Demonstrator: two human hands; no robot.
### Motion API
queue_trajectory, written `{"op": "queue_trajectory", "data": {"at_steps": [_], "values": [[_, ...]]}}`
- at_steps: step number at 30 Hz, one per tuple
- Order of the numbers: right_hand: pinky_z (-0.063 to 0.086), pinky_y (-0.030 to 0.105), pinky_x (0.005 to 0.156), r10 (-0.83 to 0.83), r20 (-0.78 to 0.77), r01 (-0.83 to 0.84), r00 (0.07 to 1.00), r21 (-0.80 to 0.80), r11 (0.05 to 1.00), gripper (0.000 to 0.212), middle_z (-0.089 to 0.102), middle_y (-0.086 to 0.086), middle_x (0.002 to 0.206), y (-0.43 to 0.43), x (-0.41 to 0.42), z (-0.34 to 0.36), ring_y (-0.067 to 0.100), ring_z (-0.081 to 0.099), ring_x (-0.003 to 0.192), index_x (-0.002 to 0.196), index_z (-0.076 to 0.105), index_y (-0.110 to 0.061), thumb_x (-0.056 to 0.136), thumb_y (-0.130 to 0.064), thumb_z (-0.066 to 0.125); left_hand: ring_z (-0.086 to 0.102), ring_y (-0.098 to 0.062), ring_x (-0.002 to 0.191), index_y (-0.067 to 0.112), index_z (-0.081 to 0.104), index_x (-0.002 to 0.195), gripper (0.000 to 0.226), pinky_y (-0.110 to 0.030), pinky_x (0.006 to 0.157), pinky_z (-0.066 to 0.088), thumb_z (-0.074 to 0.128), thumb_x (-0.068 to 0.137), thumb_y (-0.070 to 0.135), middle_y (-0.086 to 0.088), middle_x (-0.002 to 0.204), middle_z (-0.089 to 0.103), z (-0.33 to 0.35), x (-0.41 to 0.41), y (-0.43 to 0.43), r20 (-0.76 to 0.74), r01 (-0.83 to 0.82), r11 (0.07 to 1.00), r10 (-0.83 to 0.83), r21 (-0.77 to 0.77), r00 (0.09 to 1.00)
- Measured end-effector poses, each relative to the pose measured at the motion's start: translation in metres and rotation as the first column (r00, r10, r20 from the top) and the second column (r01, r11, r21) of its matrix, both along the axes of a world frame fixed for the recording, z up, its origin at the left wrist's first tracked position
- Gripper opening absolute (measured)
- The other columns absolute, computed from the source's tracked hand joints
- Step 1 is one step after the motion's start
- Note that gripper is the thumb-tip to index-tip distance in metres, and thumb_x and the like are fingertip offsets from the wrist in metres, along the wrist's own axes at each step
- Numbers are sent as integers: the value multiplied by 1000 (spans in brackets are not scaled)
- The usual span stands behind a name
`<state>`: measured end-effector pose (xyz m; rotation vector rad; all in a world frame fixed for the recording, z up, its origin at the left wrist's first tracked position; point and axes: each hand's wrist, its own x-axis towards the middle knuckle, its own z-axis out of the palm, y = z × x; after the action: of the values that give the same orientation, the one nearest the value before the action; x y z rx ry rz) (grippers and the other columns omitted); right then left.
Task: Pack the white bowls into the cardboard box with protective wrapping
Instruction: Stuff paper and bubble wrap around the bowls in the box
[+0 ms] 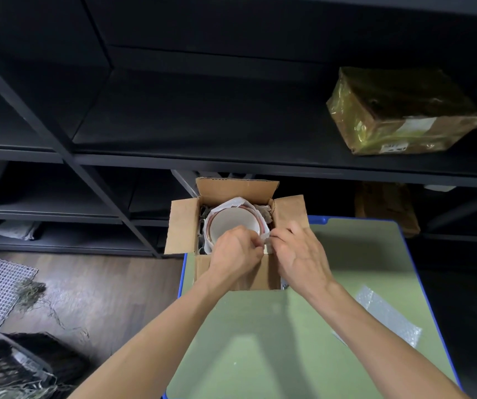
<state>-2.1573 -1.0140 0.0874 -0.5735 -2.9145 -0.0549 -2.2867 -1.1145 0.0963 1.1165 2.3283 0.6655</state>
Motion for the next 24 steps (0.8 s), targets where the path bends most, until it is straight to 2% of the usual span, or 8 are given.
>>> {"op": "queue_trajectory", "data": {"at_steps": [3, 6, 9, 11, 14, 17, 19, 24], "values": [[44, 39, 66, 4, 74, -4, 997, -7, 1000, 19, 63, -7, 78, 1, -5, 0, 26, 49, 81, 71, 70, -16, 61, -1, 67, 66, -22, 80, 19, 78, 82, 18, -24, 58, 36, 63, 89, 27, -3, 80, 72, -1, -4, 3, -32, 23, 999, -24, -28, 999], [43, 38, 69, 40, 116, -41, 992, 11, 999, 13, 61, -7, 76, 4, -7, 5, 25, 47, 80, 73, 72, -18, 68, -6, 71, 61, -25, 80, 19, 79, 83, 32, -32, 62, 45, 61, 92, 42, -7, 81, 67, -4, -4, -2, -98, 88, 995, -84, 36, 992], [36, 34, 69, 83, 104, -83, 991, 3, 997, 10, 64, -9, 84, 2, 3, 17, 23, 46, 84, 78, 71, -21, 78, -14, 65, 50, -22, 86, 24, 78, 95, 27, -35, 71, 46, 56, 95, 41, 0, 96, 55, -14, 2, -20, -218, 207, 964, -169, 164, 961], [28, 33, 67, 104, 138, -103, 985, -16, 995, 15, 63, -11, 81, -1, 11, 25, 20, 43, 82, 76, 69, -26, 88, -25, 58, 46, -19, 82, 26, 73, 93, 30, -37, 69, 46, 49, 97, 43, 5, 96, 48, -21, 5, -30, -277, 245, 953, -191, 177, 942], [25, 31, 68, 94, 200, -85, 975, -51, 995, 24, 62, -14, 87, -1, 14, 26, 17, 39, 84, 83, 66, -29, 94, -39, 47, 45, -19, 79, 25, 71, 92, 42, -37, 66, 46, 38, 97, 51, 5, 94, 45, -26, 6, -34, -281, 238, 960, -189, 150, 941], [33, 32, 74, 90, 262, -59, 961, -124, 991, 24, 62, -13, 100, -3, 8, 25, 19, 44, 94, 95, 66, -27, 95, -35, 44, 45, -21, 77, 23, 72, 90, 41, -39, 66, 45, 43, 96, 50, 1, 89, 47, -24, 4, -26, -309, 234, 966, -192, 105, 932], [35, 34, 77, 95, 288, -54, 953, -147, 988, 22, 62, -10, 101, -6, 3, 25, 22, 47, 100, 97, 67, -23, 94, -28, 46, 44, -23, 77, 22, 73, 94, 35, -38, 65, 43, 48, 96, 46, -1, 88, 49, -22, 5, -21, -307, 234, 970, -205, 61, 929], [30, 31, 63, 66, 288, -54, 955, -50, 997, 9, 60, -9, 73, -5, 5, 29, 20, 49, 79, 70, 65, -23, 79, -20, 65, 47, -28, 80, 19, 70, 111, 36, -41, 68, 44, 48, 98, 44, -6, 91, 52, -20, 6, -20, -308, 249, 966, -218, 65, 926]]}}
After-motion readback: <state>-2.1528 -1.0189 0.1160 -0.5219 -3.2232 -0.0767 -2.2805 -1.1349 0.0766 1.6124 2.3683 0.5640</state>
